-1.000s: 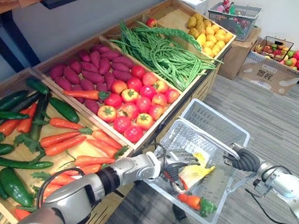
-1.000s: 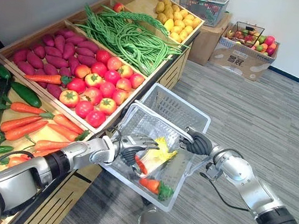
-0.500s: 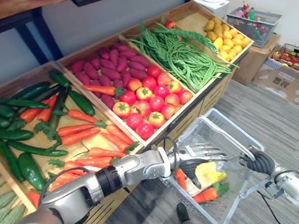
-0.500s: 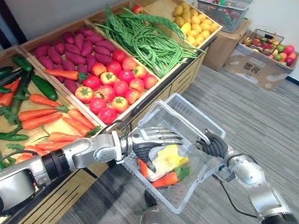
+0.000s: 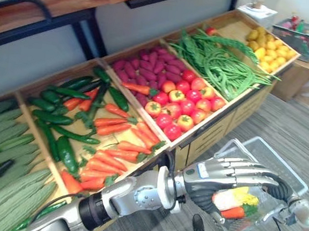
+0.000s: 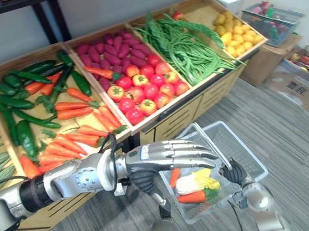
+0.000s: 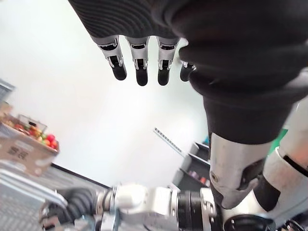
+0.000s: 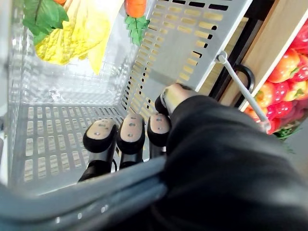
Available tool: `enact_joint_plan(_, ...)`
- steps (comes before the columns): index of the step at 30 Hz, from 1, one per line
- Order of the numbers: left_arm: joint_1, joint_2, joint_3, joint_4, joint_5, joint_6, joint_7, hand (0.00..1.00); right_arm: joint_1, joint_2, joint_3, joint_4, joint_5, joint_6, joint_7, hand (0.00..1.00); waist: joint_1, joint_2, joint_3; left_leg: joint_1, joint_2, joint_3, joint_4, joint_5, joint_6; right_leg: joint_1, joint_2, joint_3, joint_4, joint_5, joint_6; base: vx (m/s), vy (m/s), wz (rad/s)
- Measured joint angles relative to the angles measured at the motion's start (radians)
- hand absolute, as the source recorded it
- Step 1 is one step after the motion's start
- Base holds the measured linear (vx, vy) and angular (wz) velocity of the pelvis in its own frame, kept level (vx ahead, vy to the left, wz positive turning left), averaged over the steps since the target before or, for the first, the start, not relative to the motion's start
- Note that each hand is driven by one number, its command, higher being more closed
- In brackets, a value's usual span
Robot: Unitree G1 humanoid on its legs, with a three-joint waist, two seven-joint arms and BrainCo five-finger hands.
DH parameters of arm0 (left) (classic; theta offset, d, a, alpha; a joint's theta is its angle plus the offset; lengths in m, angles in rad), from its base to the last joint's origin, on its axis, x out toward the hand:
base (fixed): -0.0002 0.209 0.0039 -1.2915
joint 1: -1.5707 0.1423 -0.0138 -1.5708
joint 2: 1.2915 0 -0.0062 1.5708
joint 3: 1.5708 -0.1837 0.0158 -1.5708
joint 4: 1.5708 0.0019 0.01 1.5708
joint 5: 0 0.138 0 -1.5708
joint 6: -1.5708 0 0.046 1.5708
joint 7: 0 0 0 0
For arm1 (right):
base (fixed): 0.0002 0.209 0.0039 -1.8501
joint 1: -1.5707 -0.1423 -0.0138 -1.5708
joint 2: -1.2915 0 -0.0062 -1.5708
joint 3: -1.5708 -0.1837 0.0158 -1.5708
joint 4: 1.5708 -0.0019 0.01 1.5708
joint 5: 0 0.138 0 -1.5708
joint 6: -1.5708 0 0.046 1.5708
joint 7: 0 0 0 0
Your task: Pick vegetable in the basket
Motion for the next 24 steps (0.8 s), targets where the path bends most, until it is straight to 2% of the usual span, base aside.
enact_joint_plan(5, 0.149, 0.035, 0.213, -0.100, -0.030, 0.000, 0.041, 0.00, 0.035, 0.126, -0.146, 0.171, -0.022, 0.010, -0.060, 1.00, 0.028, -0.002, -0.027, -0.056, -0.048, -0.123, -0.041, 0.044, 0.026, 0.030, -0.045, -0.128, -0.016, -0.003, 0.000, -0.01, 0.017, 0.82)
enact_joint_plan(6, 0.205, 0.034, 0.304, -0.129, -0.030, 0.001, 0.060, 0.00, 0.032, 0.166, -0.202, 0.260, -0.026, 0.019, -0.092, 1.00, 0.040, -0.003, -0.033, -0.067, -0.064, -0.171, -0.057, 0.062, 0.030, 0.050, -0.058, -0.180, -0.019, -0.005, -0.002, 0.01, 0.000, 1.13)
enact_joint_plan(9, 0.319, 0.027, 0.471, -0.188, -0.030, 0.005, 0.102, 0.00, 0.036, 0.236, -0.313, 0.416, -0.029, 0.036, -0.142, 1.00, 0.062, -0.021, -0.055, -0.083, -0.091, -0.249, -0.096, 0.095, 0.034, 0.077, -0.074, -0.265, -0.018, -0.021, -0.009, 0.02, -0.021, 0.90)
enact_joint_plan(10, 0.365, 0.021, 0.538, -0.216, -0.030, 0.007, 0.124, 0.00, 0.038, 0.269, -0.359, 0.469, -0.028, 0.041, -0.165, 1.00, 0.079, -0.015, -0.068, -0.084, -0.102, -0.278, -0.116, 0.113, 0.036, 0.089, -0.079, -0.296, -0.018, -0.023, -0.011, 0.01, -0.024, 0.74)
enact_joint_plan(11, 0.389, 0.014, 0.570, -0.228, -0.030, 0.007, 0.135, 0.00, 0.038, 0.283, -0.380, 0.494, -0.028, 0.043, -0.173, 1.00, 0.084, -0.030, -0.065, -0.085, -0.108, -0.290, -0.128, 0.120, 0.035, 0.094, -0.082, -0.314, -0.017, -0.028, -0.014, 0.01, -0.024, 0.76)
enact_joint_plan(13, 0.471, -0.049, 0.690, -0.249, -0.029, 0.010, 0.177, 0.00, 0.052, 0.334, -0.452, 0.565, -0.025, 0.061, -0.208, 1.00, 0.110, -0.036, -0.074, -0.086, -0.129, -0.347, -0.170, 0.153, 0.032, 0.115, -0.093, -0.373, -0.013, -0.043, -0.016, -0.02, -0.019, 0.78)
enact_joint_plan(19, 0.616, -0.236, 0.912, -0.225, -0.019, 0.069, 0.282, 0.00, 0.075, 0.407, -0.579, 0.634, 0.015, 0.080, -0.280, 1.00, 0.156, -0.050, -0.092, -0.096, -0.171, -0.467, -0.311, 0.266, 0.027, 0.125, -0.103, -0.500, -0.009, -0.068, -0.020, -0.03, -0.023, 0.67)
enact_joint_plan(20, 0.618, -0.283, 0.952, -0.180, -0.019, 0.076, 0.304, 0.00, 0.079, 0.417, -0.589, 0.641, 0.018, 0.080, -0.286, 1.00, 0.161, -0.053, -0.094, -0.094, -0.175, -0.491, -0.346, 0.295, 0.026, 0.129, -0.100, -0.527, -0.009, -0.071, -0.020, -0.04, -0.028, 0.59)
enact_joint_plan(24, 0.636, -0.367, 1.085, 0.001, -0.013, 0.134, 0.373, 0.00, 0.076, 0.454, -0.612, 0.647, 0.024, 0.079, -0.305, 1.00, 0.167, -0.059, -0.097, -0.071, -0.177, -0.553, -0.450, 0.371, 0.021, 0.140, -0.087, -0.588, -0.008, -0.078, -0.021, -0.04, -0.016, 0.48)
